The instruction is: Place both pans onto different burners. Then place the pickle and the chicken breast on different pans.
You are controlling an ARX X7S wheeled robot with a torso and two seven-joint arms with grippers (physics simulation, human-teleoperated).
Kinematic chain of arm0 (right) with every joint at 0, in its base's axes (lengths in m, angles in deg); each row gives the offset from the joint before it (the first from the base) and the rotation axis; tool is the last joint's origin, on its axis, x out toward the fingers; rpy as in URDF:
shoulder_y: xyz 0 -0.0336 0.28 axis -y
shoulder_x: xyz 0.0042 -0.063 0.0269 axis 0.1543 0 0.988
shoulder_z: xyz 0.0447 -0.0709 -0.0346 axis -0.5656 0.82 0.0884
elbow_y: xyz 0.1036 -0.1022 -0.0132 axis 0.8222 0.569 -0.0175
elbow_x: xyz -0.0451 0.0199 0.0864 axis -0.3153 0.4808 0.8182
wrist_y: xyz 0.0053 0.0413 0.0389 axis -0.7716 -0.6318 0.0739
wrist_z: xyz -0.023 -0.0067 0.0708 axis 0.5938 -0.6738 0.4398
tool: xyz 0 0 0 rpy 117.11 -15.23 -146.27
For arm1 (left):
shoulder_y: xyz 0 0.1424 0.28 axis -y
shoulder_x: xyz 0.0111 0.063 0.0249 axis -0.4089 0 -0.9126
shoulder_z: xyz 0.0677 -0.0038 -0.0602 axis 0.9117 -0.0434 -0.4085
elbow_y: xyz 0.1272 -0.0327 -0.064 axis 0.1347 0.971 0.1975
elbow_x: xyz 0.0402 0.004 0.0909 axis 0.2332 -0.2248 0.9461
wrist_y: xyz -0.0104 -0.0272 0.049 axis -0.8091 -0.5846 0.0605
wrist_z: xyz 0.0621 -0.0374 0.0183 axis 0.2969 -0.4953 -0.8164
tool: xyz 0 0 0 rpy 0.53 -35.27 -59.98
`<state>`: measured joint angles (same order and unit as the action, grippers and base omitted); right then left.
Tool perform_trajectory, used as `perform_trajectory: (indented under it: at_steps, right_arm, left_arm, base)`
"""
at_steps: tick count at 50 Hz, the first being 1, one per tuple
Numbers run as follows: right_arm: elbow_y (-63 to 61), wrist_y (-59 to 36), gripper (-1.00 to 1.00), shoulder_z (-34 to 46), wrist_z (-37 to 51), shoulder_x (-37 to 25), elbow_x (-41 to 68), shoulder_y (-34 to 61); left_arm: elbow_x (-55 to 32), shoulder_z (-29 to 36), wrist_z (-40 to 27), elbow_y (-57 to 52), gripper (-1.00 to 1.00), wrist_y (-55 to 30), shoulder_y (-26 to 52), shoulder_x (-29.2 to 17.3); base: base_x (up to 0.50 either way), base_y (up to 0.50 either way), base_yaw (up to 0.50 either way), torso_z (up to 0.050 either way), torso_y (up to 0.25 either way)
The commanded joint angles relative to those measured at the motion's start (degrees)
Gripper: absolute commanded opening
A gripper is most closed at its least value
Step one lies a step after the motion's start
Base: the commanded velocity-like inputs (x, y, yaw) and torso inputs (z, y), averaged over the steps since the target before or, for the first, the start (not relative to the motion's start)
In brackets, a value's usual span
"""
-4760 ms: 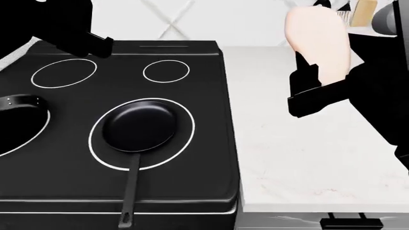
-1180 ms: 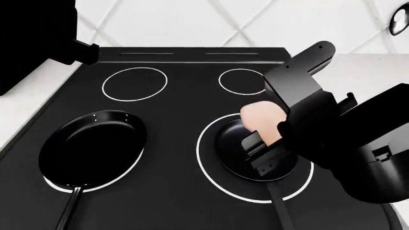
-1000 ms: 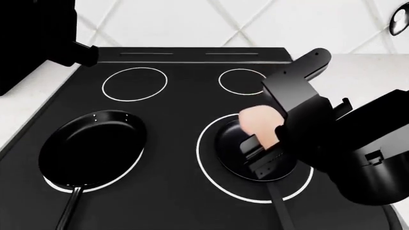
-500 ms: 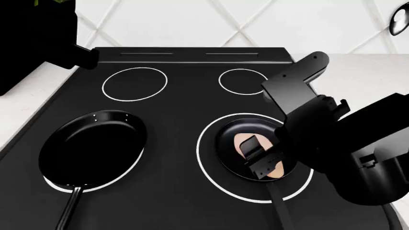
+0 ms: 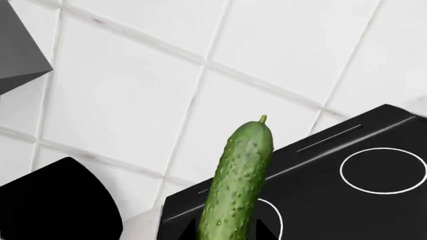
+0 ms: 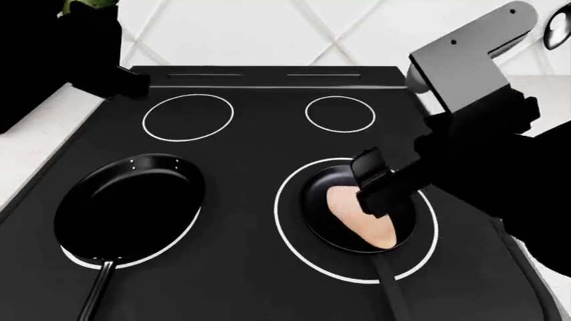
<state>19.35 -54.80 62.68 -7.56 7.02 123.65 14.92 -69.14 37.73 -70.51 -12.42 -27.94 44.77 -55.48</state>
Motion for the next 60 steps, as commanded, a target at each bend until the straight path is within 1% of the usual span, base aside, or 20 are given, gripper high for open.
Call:
perform_trajectory:
  at_steps: [1,2,4,6,13,19,34,44,60]
  right_arm:
    - [-2.5,2.0,1.00,-3.2,1.9,-4.4,4.4,4.4]
    - [-2.7,2.3,1.00,-3.5,1.9,-4.6,4.5,4.5]
    - [-3.3,3.5,1.00,-5.2,2.1,-5.9,4.5,5.5]
    - [-3.5,4.1,1.00,-6.1,2.3,-6.6,4.6,6.3]
    - [-2.9,5.2,1.00,-7.9,3.0,-7.8,5.2,9.0]
    - [-2.3,6.0,1.00,-8.9,3.7,-8.6,4.3,10.3]
    - [-2.2,6.3,1.00,-8.9,3.5,-9.9,3.2,9.9]
    - [-2.5,6.2,1.00,-8.5,3.6,-10.7,3.3,9.5]
    - [-2.8,6.4,1.00,-7.8,3.7,-11.1,2.9,8.8]
  left_arm:
    - [3.2,1.1,1.1,-0.2,-1.00,2.7,-5.0,2.4]
    - [3.8,1.3,1.5,-0.3,-1.00,3.1,-5.8,2.7]
    - [8.0,3.8,4.4,-0.9,-1.00,4.3,-13.5,2.9]
    - [10.3,5.1,6.0,-0.6,-1.00,4.6,-16.8,3.2]
    - [12.0,7.3,7.6,0.1,-1.00,4.1,-20.1,3.7]
    - [11.5,8.6,6.9,1.2,-1.00,3.1,-20.5,3.8]
    - [8.4,10.3,3.8,3.2,-1.00,2.0,-20.5,2.9]
    - [7.0,11.0,2.7,3.7,-1.00,1.4,-20.7,1.4]
    - [2.5,11.0,0.6,3.4,-1.00,0.8,-19.8,-3.0]
  base:
    - [0.00,0.00,0.00,0.000,0.000]
    - [0.00,0.00,0.00,0.000,0.000]
    - [0.00,0.00,0.00,0.000,0.000]
    - [0.00,0.00,0.00,0.000,0.000]
    - [0.00,0.00,0.00,0.000,0.000]
    - [0.00,0.00,0.00,0.000,0.000]
    - [0.00,0.00,0.00,0.000,0.001]
    - [0.00,0.00,0.00,0.000,0.001]
    - [0.00,0.00,0.00,0.000,0.000]
